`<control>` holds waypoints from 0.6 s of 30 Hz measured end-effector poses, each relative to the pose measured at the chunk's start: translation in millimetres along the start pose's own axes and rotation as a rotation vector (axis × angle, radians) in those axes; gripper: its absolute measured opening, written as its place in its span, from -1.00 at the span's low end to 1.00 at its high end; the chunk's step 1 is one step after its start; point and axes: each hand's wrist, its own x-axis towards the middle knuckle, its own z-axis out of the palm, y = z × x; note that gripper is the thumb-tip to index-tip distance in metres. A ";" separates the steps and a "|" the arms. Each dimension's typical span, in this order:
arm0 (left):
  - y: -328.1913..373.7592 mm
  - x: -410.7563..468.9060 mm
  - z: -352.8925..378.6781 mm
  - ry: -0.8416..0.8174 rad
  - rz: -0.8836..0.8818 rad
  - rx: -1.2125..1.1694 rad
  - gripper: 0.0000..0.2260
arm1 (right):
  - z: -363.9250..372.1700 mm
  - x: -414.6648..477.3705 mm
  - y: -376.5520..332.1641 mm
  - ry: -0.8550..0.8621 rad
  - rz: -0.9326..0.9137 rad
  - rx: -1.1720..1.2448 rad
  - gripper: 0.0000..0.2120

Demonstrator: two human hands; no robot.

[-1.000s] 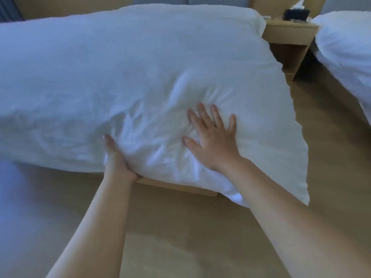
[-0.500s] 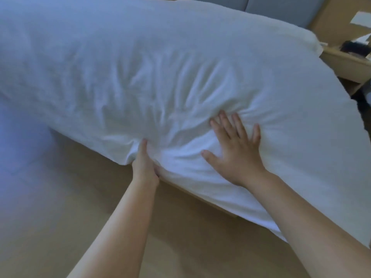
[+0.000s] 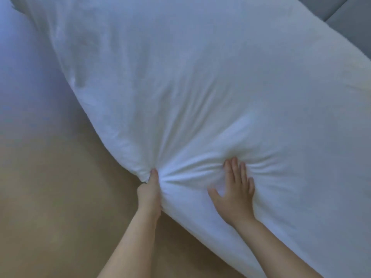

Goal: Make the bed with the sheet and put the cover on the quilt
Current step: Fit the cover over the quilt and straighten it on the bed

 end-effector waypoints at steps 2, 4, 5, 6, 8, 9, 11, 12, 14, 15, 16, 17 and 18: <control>9.2 -5.1 -17.6 -0.012 -0.058 0.138 -0.63 | -18.4 12.3 -16.4 -0.110 -0.024 -0.023 -0.25; 22.2 -9.3 -42.5 0.061 -0.066 0.274 -0.65 | -33.9 23.0 -33.9 -0.189 -0.029 0.019 -0.26; 33.9 -11.8 -53.4 0.081 -0.045 0.408 -0.69 | -40.4 29.1 -44.0 -0.226 -0.039 0.061 -0.26; 49.5 -14.7 -60.6 0.090 0.003 0.567 -0.68 | -46.7 35.8 -54.4 -0.263 -0.049 0.105 -0.26; 85.8 -20.3 -60.4 0.076 0.146 0.785 -0.54 | -56.9 54.3 -73.3 -0.283 -0.071 0.174 -0.28; 105.0 -22.5 -54.9 0.054 0.244 0.868 -0.50 | -61.3 65.5 -81.7 -0.264 -0.084 0.195 -0.29; 142.5 -22.5 -41.5 0.020 0.428 1.082 -0.49 | -68.0 87.2 -97.1 -0.233 -0.098 0.201 -0.30; 160.0 -19.6 -33.7 -0.008 0.505 1.212 -0.49 | -69.8 97.4 -104.2 -0.233 -0.101 0.197 -0.30; 193.7 -12.0 -13.2 -0.092 0.605 1.386 -0.47 | -72.4 120.4 -118.3 -0.254 -0.119 0.167 -0.28; 209.4 -5.4 -1.2 -0.136 0.647 1.450 -0.48 | -71.2 135.1 -125.4 -0.267 -0.141 0.138 -0.25; 222.8 3.6 12.1 -0.171 0.693 1.518 -0.49 | -68.8 151.8 -133.2 -0.272 -0.174 0.098 -0.20; 236.9 13.1 26.7 -0.198 0.730 1.585 -0.50 | -66.2 169.9 -143.0 -0.266 -0.214 0.055 -0.15; 250.2 23.9 41.0 -0.222 0.771 1.640 -0.51 | -64.4 188.3 -154.0 -0.252 -0.251 0.020 -0.10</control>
